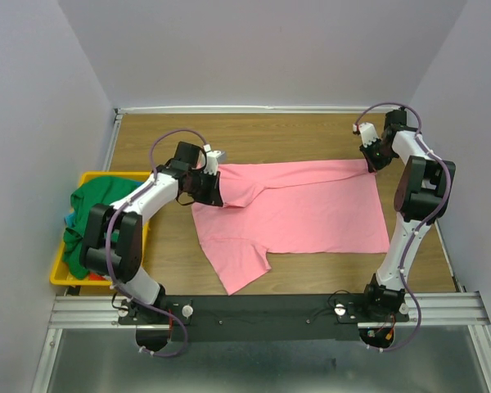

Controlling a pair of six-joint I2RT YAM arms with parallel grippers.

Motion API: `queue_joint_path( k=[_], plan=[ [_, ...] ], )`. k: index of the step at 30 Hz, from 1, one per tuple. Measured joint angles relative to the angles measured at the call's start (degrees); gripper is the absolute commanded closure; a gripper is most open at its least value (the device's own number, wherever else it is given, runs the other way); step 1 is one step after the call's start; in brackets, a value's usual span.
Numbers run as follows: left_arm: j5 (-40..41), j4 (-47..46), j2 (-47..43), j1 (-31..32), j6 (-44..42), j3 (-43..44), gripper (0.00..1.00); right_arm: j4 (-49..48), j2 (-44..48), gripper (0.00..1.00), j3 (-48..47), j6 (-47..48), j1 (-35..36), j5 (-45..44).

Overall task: Fold and stack the t-shirts
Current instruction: Fold the flattened tshirt in 1/3 of the way

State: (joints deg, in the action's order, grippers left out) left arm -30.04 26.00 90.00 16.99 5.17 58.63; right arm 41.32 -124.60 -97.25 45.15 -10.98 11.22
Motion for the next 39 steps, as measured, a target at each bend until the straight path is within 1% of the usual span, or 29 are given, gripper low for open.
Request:
queue_joint_path(
  k=[3, 6, 11, 14, 15, 16, 17, 19, 20, 21, 22, 23, 26, 29, 31, 33, 34, 35, 36, 38, 39],
  plan=[
    [0.7, 1.4, 4.1, -1.3, -1.8, 2.9, 1.0, 0.0, 0.0, 0.94, 0.0, 0.2, 0.0, -0.3],
    [1.0, 2.8, 7.4, -2.5, -2.9, 6.0, 1.0, 0.2, 0.0, 0.94, 0.1, 0.4, 0.0, -0.8],
    [0.5, 5.0, 15.9, -4.5, -6.6, 16.0, 0.96, 0.1, 0.1, 0.92, 0.5, 0.8, 0.0, -1.5],
    [-0.2, 5.8, 19.6, -4.6, -7.8, 19.6, 0.96, 0.1, 0.1, 0.92, 0.5, 0.8, 0.0, -1.5],
    [-0.4, 5.9, 20.9, -4.6, -8.1, 20.9, 0.94, 0.1, 0.2, 0.91, 0.5, 0.8, 0.0, -1.6],
    [-0.4, 6.2, 22.1, -4.6, -8.3, 22.0, 0.84, 0.1, 0.1, 0.9, 0.5, 0.8, 0.0, -1.6],
    [-0.4, 6.4, 23.3, -4.6, -8.4, 23.1, 0.79, 0.1, 0.1, 0.9, 0.5, 0.8, 0.0, -1.6],
    [-0.4, 6.6, 25.7, -4.7, -8.7, 25.4, 0.71, 0.1, 0.1, 0.9, 0.4, 0.7, 0.0, -1.7],
    [-0.3, 6.6, 26.8, -4.8, -9.0, 26.3, 0.63, 0.1, 0.1, 0.9, 0.4, 0.7, 0.0, -1.8],
    [-0.2, 6.7, 27.5, -5.0, -9.1, 26.9, 0.6, 0.1, 0.1, 0.9, 0.4, 0.7, 0.0, -1.9],
    [0.0, 6.6, 27.6, -5.4, -9.2, 27.0, 0.51, 0.1, 0.1, 0.9, 0.4, 0.7, 0.0, -2.0],
    [0.0, 6.6, 27.6, -5.8, -9.6, 27.0, 0.48, 0.1, 0.1, 0.9, 0.4, 0.7, 0.0, -2.0],
    [0.9, 4.4, 24.9, -7.3, -10.9, 25.5, 0.43, 0.1, 0.1, 0.9, 0.4, 0.3, 0.0, -2.1],
    [1.7, 3.0, 18.9, -7.9, -16.4, 24.2, 0.42, 0.1, 0.1, 0.9, 0.4, -0.1, 0.0, -2.2],
    [2.7, 2.8, 14.5, -5.4, -23.0, 24.2, 0.42, 0.1, 0.1, 0.9, 0.4, -0.2, 0.0, -2.2],
    [3.3, 3.3, 11.1, -1.0, -30.4, 24.6, 0.42, 0.1, 0.1, 0.9, 0.4, -0.2, 0.0, -2.3],
    [3.5, 3.8, 10.3, 1.0, -34.1, 24.9, 0.42, 0.1, 0.1, 0.9, 0.4, -0.2, 0.0, -2.3],
    [4.0, 4.4, 9.4, 4.2, -38.6, 25.1, 0.42, 0.1, 0.1, 0.9, 0.4, -0.3, 0.0, -2.3],
    [4.2, 4.8, 9.2, 5.9, -41.4, 25.1, 0.42, 0.1, 0.1, 0.9, 0.4, -0.3, 0.0, -2.4],
    [5.8, 7.0, 9.2, 11.5, -49.7, 24.5, 0.42, 0.1, 0.1, 0.9, 0.4, -0.5, 0.0, -2.4],
    [6.7, 7.7, 9.2, 13.2, -51.5, 24.0, 0.42, 0.1, 0.1, 0.9, 0.4, -0.6, 0.0, -2.4]
  ],
)
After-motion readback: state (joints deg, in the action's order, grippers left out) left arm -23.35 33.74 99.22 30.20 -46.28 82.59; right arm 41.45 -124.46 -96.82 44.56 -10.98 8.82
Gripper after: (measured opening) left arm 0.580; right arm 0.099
